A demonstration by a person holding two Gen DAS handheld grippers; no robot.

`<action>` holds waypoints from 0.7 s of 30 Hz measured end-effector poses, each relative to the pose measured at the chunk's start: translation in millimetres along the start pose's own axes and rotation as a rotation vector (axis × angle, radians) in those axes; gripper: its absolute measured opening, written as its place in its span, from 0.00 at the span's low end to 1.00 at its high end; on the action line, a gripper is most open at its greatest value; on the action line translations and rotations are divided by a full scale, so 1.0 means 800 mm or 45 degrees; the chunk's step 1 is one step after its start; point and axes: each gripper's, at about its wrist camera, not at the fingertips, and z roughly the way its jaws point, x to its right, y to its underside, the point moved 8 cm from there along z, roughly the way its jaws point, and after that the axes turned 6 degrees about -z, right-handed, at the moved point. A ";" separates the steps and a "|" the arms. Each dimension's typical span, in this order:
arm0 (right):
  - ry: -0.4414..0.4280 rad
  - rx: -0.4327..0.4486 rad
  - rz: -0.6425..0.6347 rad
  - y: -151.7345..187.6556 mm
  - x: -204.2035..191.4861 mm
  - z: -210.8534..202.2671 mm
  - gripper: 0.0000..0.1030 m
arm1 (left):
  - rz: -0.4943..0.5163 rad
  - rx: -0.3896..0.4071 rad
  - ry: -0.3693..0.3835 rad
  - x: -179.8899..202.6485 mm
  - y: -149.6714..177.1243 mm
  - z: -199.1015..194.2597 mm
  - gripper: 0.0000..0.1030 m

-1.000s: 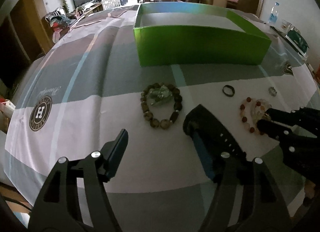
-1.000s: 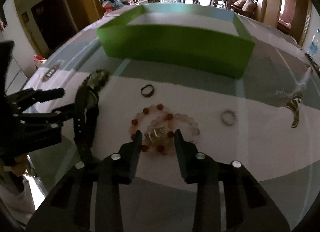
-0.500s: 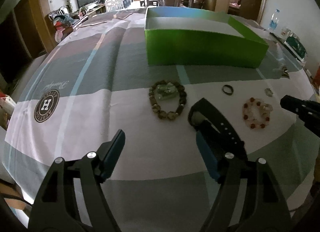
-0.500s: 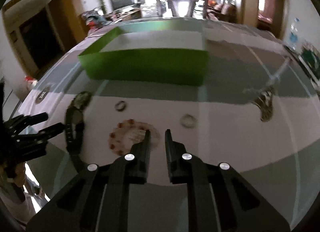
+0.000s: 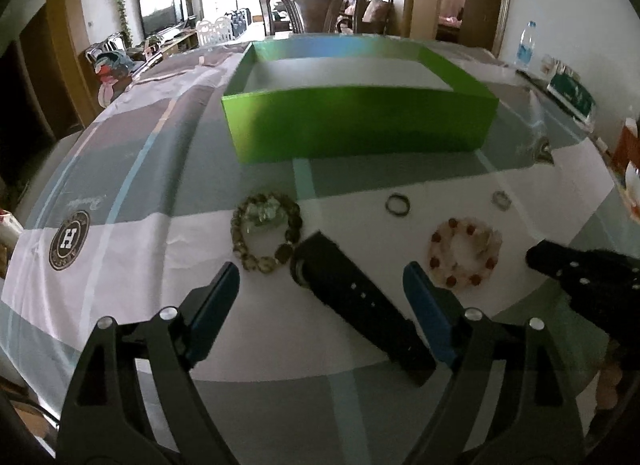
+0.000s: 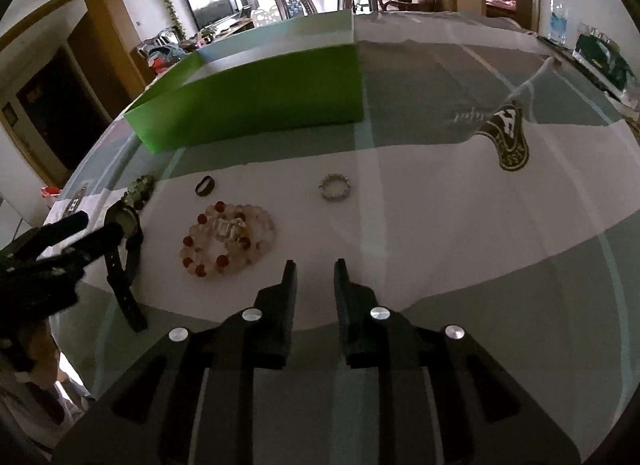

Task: Organize jewelry

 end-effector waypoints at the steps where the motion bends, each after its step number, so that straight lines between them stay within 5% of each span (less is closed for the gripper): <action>1: -0.002 0.006 -0.002 0.000 0.000 -0.002 0.34 | -0.006 -0.009 -0.022 -0.004 0.002 0.003 0.81; 3: -0.006 0.024 -0.011 0.000 -0.003 -0.003 0.41 | -0.031 -0.020 -0.027 -0.015 0.004 0.006 0.81; 12: -0.019 0.034 -0.007 0.004 -0.006 0.002 0.46 | -0.136 -0.035 -0.107 -0.058 0.005 0.018 0.81; 15: -0.025 0.054 -0.023 0.004 -0.011 0.004 0.53 | -0.149 -0.047 -0.102 -0.061 0.008 0.024 0.81; 21: 0.039 0.053 -0.069 0.003 -0.018 0.005 0.54 | -0.127 -0.029 -0.077 -0.054 0.010 0.017 0.81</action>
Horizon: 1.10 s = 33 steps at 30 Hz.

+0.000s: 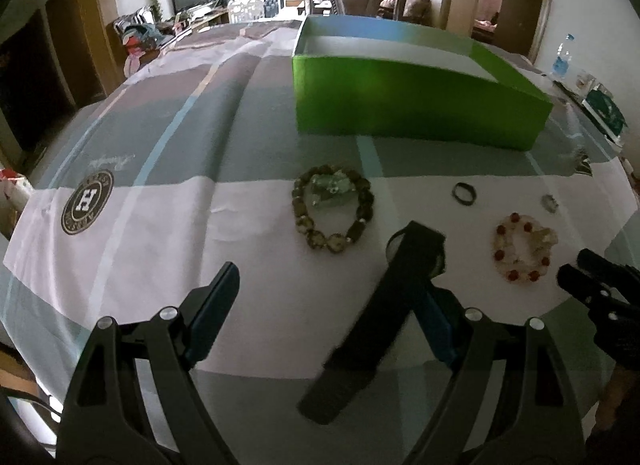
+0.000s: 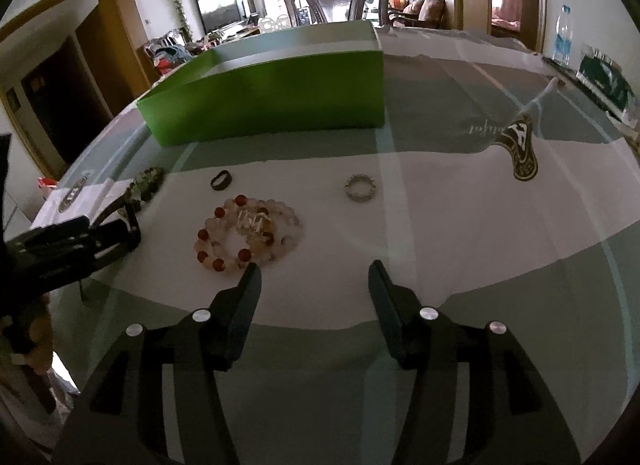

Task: Organize jewelry

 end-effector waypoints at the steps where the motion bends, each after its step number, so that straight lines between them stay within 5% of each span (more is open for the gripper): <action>1: 0.004 0.002 -0.003 0.000 0.000 0.000 0.54 | 0.005 0.009 0.006 0.002 -0.001 -0.002 0.81; 21: -0.015 0.039 -0.085 -0.018 -0.022 -0.010 0.53 | -0.029 -0.040 -0.021 -0.015 0.010 0.010 0.84; 25: -0.017 0.038 -0.160 -0.026 -0.043 -0.004 0.38 | -0.023 -0.041 -0.029 -0.015 0.010 0.009 0.84; 30: 0.031 0.031 -0.224 -0.038 -0.059 0.014 0.34 | -0.016 -0.042 -0.032 -0.015 0.012 0.007 0.84; 33: 0.033 0.009 -0.232 -0.040 -0.062 0.025 0.16 | -0.016 -0.042 -0.029 -0.017 0.013 0.007 0.84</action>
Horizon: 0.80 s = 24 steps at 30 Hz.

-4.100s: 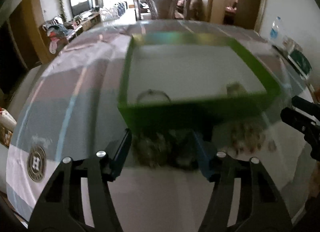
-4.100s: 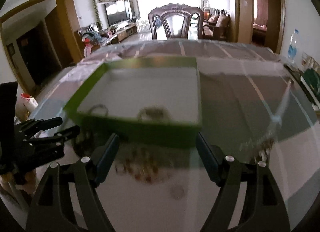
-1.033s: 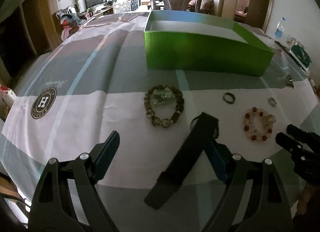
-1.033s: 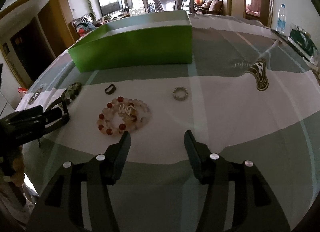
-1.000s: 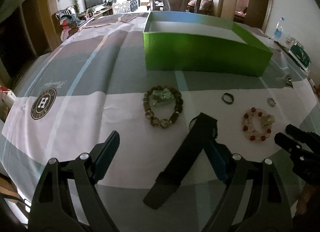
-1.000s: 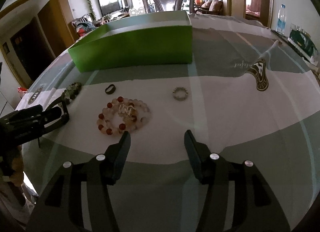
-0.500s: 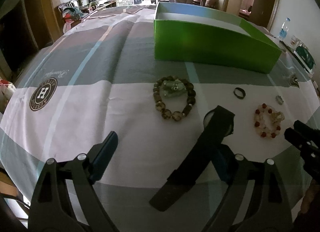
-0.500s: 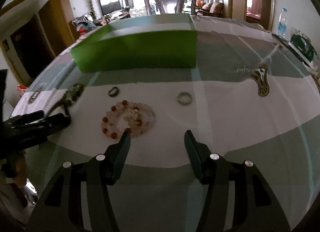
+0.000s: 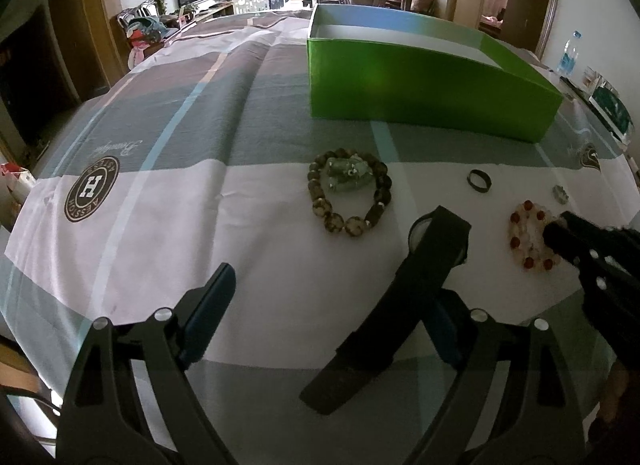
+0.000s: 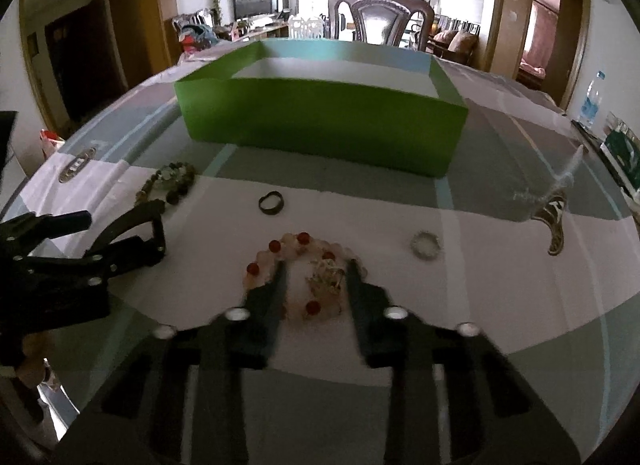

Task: Organize jewelry

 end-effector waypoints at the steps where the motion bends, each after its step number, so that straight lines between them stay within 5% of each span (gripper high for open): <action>1: -0.013 0.003 0.009 -0.001 0.000 -0.001 0.16 | 0.000 0.000 -0.002 0.000 0.000 0.000 0.84; 9: 0.042 0.112 0.114 -0.007 0.040 -0.050 0.14 | -0.013 0.017 -0.006 -0.008 -0.001 -0.007 0.84; 15: 0.097 0.017 0.246 0.028 0.086 -0.036 0.14 | -0.055 0.026 -0.032 -0.030 -0.006 -0.010 0.84; 24: 0.070 0.011 0.243 0.042 0.079 -0.027 0.15 | -0.097 0.036 -0.058 -0.056 -0.012 -0.020 0.84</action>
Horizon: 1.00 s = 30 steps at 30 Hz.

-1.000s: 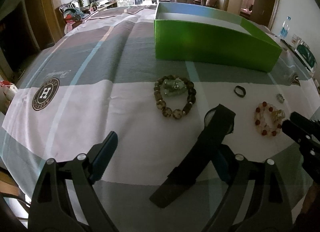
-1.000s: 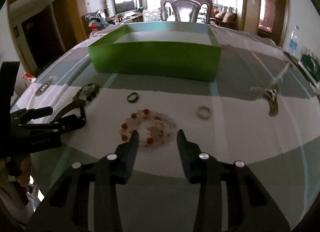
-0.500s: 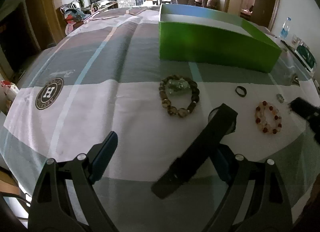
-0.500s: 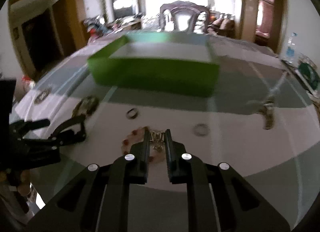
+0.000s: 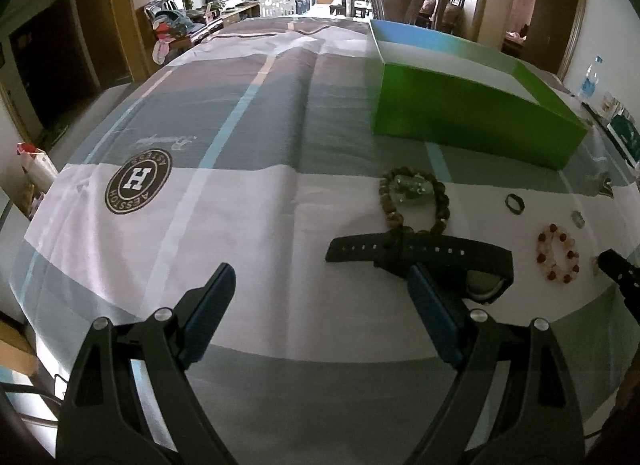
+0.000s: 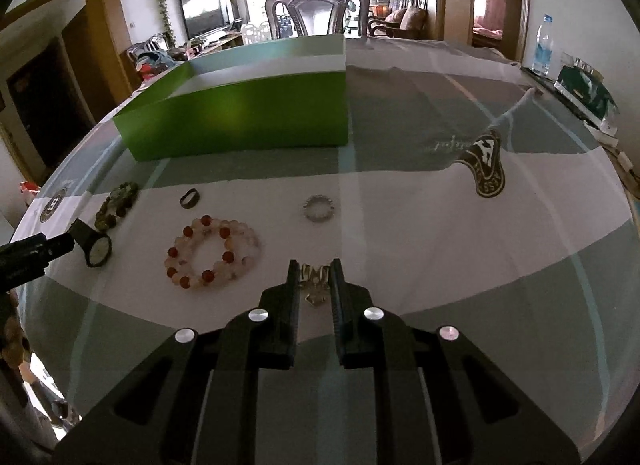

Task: Organize jewelry

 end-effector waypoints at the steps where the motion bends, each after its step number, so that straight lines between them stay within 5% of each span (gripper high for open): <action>1: 0.003 0.001 -0.001 0.000 0.000 -0.001 0.16 | 0.001 0.005 0.005 0.000 -0.001 -0.002 0.84; 5: 0.007 -0.004 0.010 0.004 0.003 0.002 0.29 | 0.027 0.002 0.051 0.009 0.003 -0.010 0.85; 16: -0.002 -0.012 0.014 0.007 0.001 0.003 0.30 | 0.156 0.010 0.035 0.052 0.000 0.010 0.85; 22: 0.004 0.013 0.027 0.003 0.006 -0.005 0.33 | 0.146 -0.019 0.014 0.052 -0.001 0.023 0.35; 27: 0.003 0.013 0.025 0.003 0.005 -0.006 0.34 | 0.119 -0.007 0.047 0.045 -0.004 0.009 0.18; 30: 0.007 0.001 0.030 0.003 0.006 -0.003 0.34 | 0.109 0.006 0.045 0.040 -0.005 0.004 0.16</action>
